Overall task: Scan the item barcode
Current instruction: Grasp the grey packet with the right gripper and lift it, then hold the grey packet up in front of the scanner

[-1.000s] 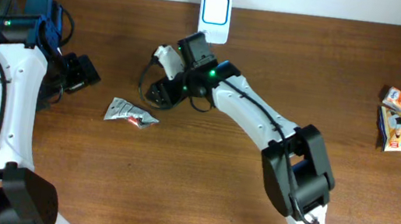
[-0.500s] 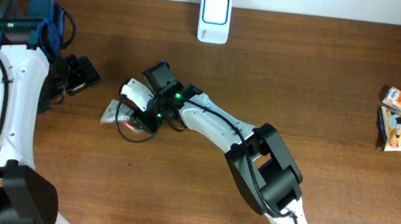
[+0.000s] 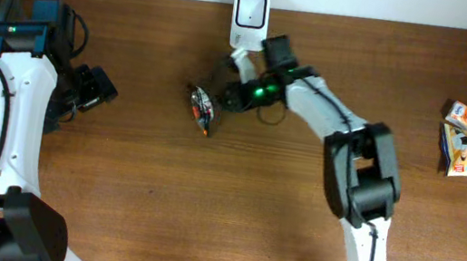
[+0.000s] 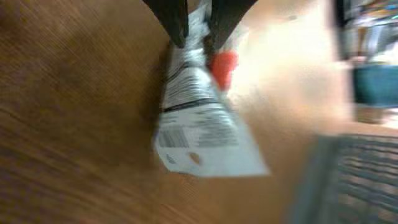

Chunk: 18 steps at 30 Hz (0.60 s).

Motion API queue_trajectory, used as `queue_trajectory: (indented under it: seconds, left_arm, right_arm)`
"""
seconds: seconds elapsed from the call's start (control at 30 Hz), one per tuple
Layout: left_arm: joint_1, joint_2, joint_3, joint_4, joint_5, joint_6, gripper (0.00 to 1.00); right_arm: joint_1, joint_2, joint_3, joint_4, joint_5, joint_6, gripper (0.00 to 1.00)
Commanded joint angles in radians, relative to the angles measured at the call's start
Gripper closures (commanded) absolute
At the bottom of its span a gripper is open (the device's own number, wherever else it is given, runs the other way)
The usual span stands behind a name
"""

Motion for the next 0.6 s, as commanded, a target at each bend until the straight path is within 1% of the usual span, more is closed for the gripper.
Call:
queue_trajectory:
  seconds: [0.0,0.07,0.1,0.13,0.17,0.2,0.23,0.3,0.33,0.37,0.4,0.47,0.57]
  left_arm:
    - [-0.002,-0.011,-0.008,0.025,0.106,-0.014,0.01]
    - [-0.002,-0.011,-0.008,0.033,0.113,-0.014,0.01]
    - [-0.002,-0.011,-0.008,0.034,0.113,-0.014,0.01]
    - [-0.002,-0.011,-0.008,0.034,0.113,-0.014,0.01]
    - [-0.002,-0.011,-0.008,0.038,0.112,-0.014,0.01]
    - [-0.002,-0.011,-0.008,0.041,0.112,-0.014,0.01]
    - [-0.002,-0.009,-0.008,0.050,0.112,-0.014,0.01]
    - [-0.002,-0.004,-0.008,0.059,0.111,-0.014,0.01]
    - [-0.002,-0.001,-0.008,0.069,0.100,-0.014,0.01]
    - [-0.002,0.000,-0.008,0.071,0.094,-0.014,0.01]
    - [-0.002,0.000,-0.008,0.070,0.094,-0.014,0.01]
    - [-0.009,0.001,-0.008,0.071,0.094,-0.014,0.01]
    - [-0.054,0.002,-0.008,0.078,0.069,-0.014,0.01]
  right_arm:
    - [-0.079,-0.004,-0.008,-0.006,-0.470,-0.006,0.87]
    - [-0.097,-0.004,-0.009,-0.021,-0.451,-0.008,0.89]
    - [-0.096,-0.004,-0.010,-0.035,-0.386,-0.009,0.84]
    - [-0.086,-0.004,-0.010,-0.059,-0.264,-0.008,0.83]
    - [-0.064,-0.005,-0.007,-0.090,-0.085,-0.007,0.78]
    - [-0.050,-0.005,0.000,-0.110,0.005,-0.005,0.76]
    - [-0.018,-0.011,0.056,-0.195,0.218,-0.006,0.63]
    - [0.024,-0.024,0.149,-0.298,0.433,-0.043,0.62]
    - [0.067,-0.028,0.229,-0.358,0.612,-0.050,0.57]
    - [0.090,-0.028,0.256,-0.368,0.699,-0.051,0.53]
    - [0.141,-0.025,0.261,-0.348,0.828,-0.051,0.50]
    - [0.188,0.005,0.260,-0.330,0.847,-0.070,0.50]
    - [0.205,0.038,0.258,-0.303,0.855,-0.068,0.51]
